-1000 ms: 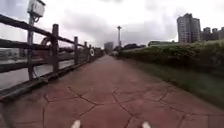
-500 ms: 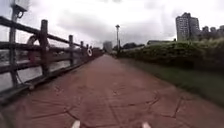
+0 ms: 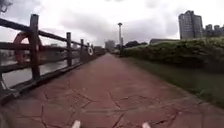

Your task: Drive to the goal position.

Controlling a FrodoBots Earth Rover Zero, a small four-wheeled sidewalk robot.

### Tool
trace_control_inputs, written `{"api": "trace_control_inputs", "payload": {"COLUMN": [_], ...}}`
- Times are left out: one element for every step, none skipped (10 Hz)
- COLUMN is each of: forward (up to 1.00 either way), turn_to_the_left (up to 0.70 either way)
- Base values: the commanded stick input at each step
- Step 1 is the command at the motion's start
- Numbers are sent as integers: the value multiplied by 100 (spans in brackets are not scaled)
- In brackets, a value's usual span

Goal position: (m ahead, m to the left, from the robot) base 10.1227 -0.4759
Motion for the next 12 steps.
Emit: {"api": "trace_control_inputs", "payload": {"forward": [85,85,85,85,85,85,85,85,85,85,85,85], "turn_to_the_left": [10,10,10,8,-17,-24,-24,-24,-24,-24,-24,-9]}}
